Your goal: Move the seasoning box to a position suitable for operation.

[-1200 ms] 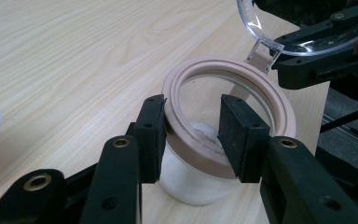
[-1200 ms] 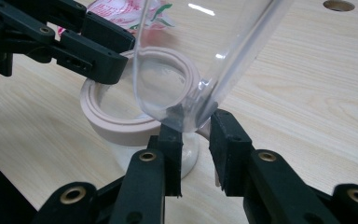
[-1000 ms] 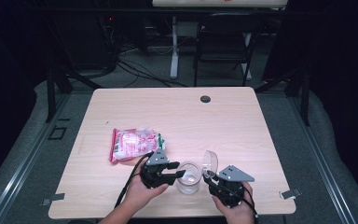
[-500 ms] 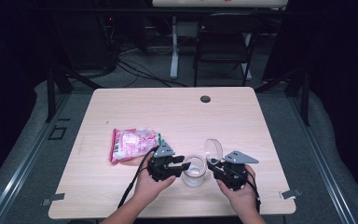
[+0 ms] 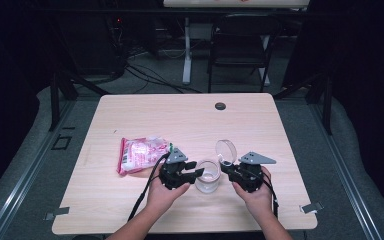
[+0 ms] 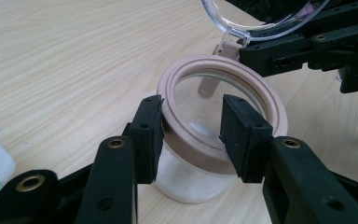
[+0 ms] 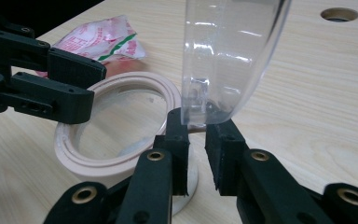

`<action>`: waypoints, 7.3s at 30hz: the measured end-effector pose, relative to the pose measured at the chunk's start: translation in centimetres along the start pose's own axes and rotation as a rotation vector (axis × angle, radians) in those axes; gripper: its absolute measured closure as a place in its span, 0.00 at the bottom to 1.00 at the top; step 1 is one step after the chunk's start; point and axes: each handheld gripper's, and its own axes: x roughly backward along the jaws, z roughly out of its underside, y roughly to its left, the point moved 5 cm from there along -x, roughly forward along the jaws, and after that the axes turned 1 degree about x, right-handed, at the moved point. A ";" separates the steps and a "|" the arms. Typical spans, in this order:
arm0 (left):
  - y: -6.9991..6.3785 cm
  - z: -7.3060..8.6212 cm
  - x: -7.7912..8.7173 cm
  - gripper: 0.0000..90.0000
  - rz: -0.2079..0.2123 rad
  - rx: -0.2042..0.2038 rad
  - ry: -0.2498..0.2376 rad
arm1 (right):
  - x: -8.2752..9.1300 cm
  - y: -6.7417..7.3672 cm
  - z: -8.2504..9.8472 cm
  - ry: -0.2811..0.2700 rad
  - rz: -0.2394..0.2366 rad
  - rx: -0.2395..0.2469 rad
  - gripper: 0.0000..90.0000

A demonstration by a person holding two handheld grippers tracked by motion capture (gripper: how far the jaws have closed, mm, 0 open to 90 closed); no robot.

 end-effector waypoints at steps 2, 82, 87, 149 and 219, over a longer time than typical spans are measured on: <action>0.1 0.1 0.1 0.65 -0.017 0.018 -0.012 | -0.2 -0.1 -0.1 -0.002 -0.012 0.001 0.88; 9.7 4.9 6.2 0.49 -0.323 -0.119 0.067 | 2.5 -0.5 3.1 0.076 0.041 0.001 0.71; 9.8 4.9 5.4 0.47 -0.351 -0.154 0.085 | 3.1 -0.7 3.3 0.066 0.053 -0.008 0.70; 12.3 4.7 2.6 0.74 -0.534 -0.186 0.165 | 4.0 -1.5 4.0 0.050 0.085 -0.036 0.66; 15.0 2.4 9.7 1.00 -0.430 0.047 -0.030 | 3.9 -1.8 4.2 0.051 0.089 -0.049 0.66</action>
